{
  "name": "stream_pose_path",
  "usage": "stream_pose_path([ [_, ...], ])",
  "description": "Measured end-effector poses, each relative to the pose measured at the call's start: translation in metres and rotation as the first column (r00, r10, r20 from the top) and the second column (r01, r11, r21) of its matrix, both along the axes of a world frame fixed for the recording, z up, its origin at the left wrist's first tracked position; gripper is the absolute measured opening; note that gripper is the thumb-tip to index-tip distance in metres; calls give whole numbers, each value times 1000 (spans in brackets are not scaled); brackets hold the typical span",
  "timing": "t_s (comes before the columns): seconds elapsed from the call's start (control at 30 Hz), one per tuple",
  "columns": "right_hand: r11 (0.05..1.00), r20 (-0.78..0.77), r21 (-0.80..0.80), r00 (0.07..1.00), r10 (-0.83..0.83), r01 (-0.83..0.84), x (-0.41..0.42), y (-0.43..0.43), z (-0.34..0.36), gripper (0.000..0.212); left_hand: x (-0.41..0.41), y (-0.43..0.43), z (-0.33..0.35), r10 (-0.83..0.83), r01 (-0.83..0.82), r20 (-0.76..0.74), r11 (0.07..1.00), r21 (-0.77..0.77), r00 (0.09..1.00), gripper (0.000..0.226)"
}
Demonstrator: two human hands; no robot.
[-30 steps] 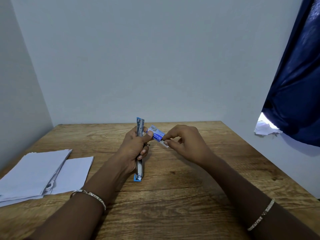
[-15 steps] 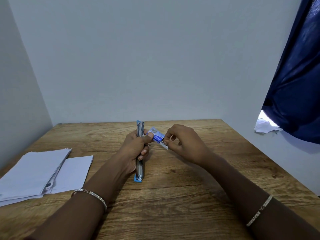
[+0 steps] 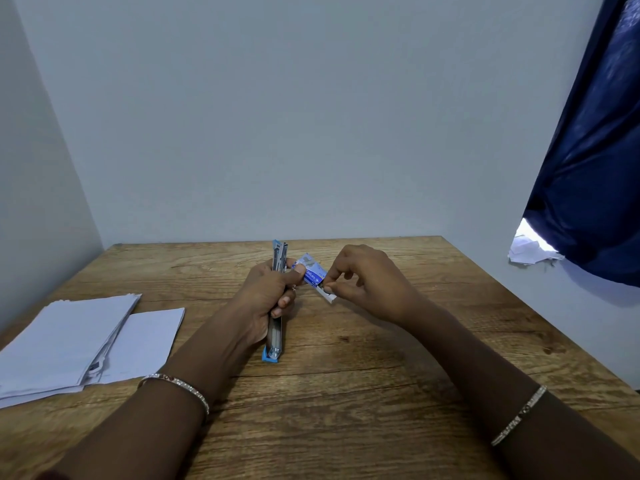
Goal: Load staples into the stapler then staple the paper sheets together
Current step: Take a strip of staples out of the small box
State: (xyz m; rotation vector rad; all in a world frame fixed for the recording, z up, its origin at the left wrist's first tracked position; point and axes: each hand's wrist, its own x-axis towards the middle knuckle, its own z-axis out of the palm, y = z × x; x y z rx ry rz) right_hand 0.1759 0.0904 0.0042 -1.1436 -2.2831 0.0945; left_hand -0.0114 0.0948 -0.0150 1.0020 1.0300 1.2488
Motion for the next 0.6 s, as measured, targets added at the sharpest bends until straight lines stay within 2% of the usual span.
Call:
stream_pose_path([
  [0.2,998,81,43,996,47,-51,-2,1,-4,11,-1,0,0,1,2,49,999,-44,999,18],
  [0.37,994,152,91,987,49,-64,-4,-1,-3,13,-4,0,0,-21,23,23,996,-81,1000,21],
  [0.6,997,124,56,992,38,-45,0,3,-10,9,-6,4,-3,-39,38,-7,990,-138,999,22],
])
